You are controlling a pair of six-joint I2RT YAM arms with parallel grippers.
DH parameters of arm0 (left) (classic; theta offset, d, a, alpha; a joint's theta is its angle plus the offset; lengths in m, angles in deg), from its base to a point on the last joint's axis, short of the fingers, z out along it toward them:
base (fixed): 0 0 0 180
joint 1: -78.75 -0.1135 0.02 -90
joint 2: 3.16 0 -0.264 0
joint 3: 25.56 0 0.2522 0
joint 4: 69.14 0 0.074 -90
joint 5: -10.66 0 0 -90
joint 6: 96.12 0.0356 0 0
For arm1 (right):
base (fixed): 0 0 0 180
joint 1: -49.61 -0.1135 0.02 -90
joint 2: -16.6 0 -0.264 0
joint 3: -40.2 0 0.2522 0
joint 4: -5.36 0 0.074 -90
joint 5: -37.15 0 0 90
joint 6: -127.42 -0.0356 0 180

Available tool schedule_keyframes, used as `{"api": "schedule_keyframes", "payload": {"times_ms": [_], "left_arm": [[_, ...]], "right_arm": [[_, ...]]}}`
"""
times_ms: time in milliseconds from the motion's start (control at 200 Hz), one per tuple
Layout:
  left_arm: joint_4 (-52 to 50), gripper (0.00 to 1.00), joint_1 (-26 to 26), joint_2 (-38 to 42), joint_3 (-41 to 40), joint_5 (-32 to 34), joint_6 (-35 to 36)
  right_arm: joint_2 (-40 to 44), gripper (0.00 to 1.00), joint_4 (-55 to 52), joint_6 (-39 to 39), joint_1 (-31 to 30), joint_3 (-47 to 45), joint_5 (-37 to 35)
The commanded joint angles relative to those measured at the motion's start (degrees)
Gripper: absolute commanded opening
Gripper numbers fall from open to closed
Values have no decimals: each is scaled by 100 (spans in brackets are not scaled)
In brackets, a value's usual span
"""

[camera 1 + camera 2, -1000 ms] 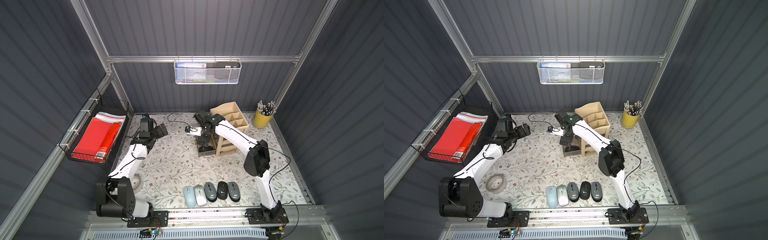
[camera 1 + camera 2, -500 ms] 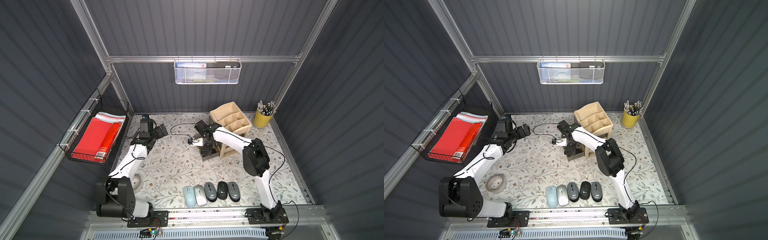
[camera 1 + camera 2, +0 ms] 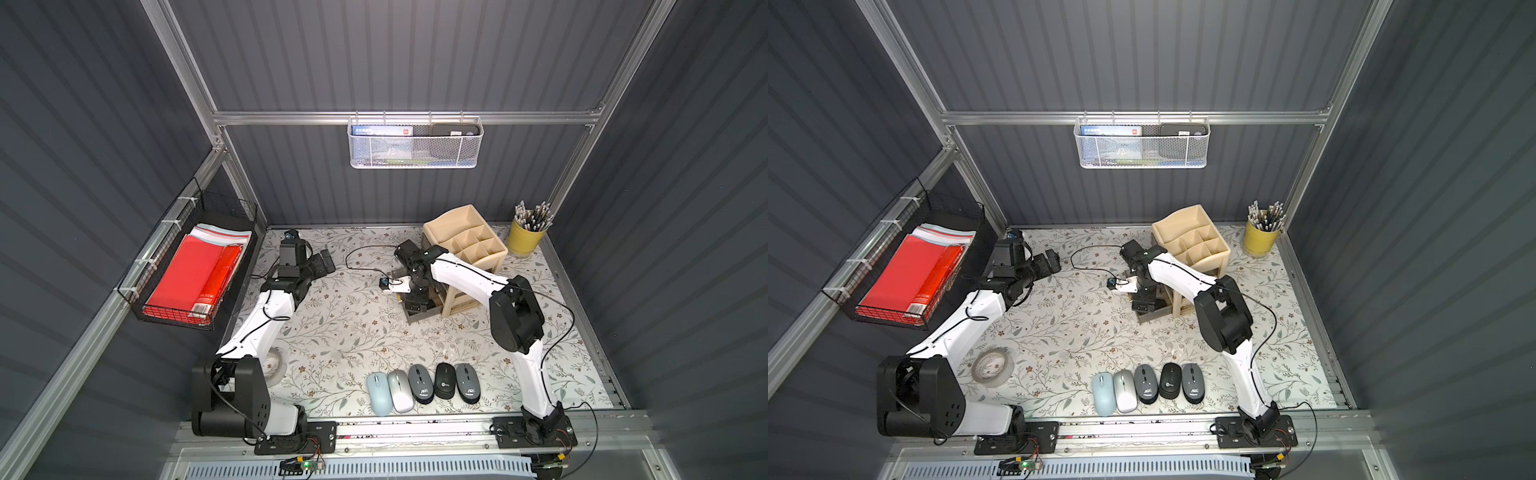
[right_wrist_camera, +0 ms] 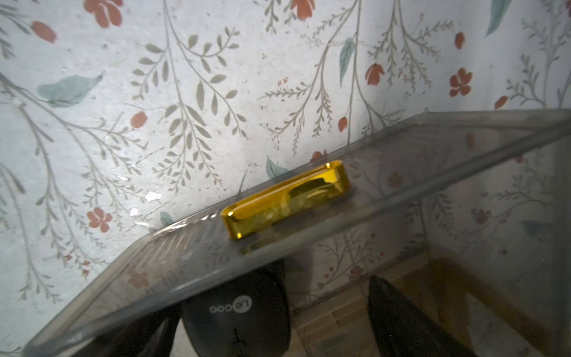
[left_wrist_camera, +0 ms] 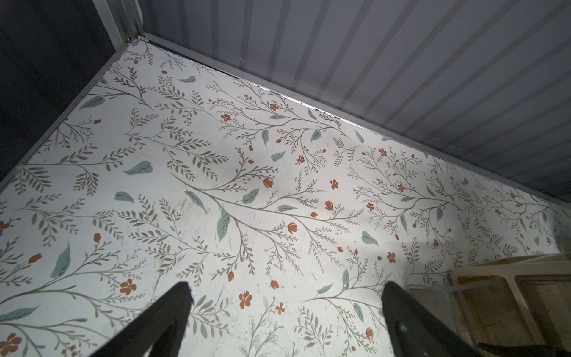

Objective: Take the mice out of the drawer
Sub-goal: Pick up the mouse from the drawer.

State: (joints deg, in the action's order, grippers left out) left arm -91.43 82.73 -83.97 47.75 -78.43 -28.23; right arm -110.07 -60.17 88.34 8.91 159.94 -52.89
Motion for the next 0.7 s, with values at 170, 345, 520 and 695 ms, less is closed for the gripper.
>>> {"api": "schedule_keyframes", "payload": {"times_ms": [170,345,520,695], "left_arm": [[109,99,1,90,-25,-196,283],[123,99,-3,109,-47,-205,277],[128,99,-3,156,-82,-192,260],[117,99,-3,110,-62,-179,258]], "right_arm": [[-435,99,-283,-176,139,106,-51],[-482,99,-298,-240,164,51,-132],[-752,94,-255,-394,226,57,-441],[-816,65,-354,-538,228,287,-362]]}}
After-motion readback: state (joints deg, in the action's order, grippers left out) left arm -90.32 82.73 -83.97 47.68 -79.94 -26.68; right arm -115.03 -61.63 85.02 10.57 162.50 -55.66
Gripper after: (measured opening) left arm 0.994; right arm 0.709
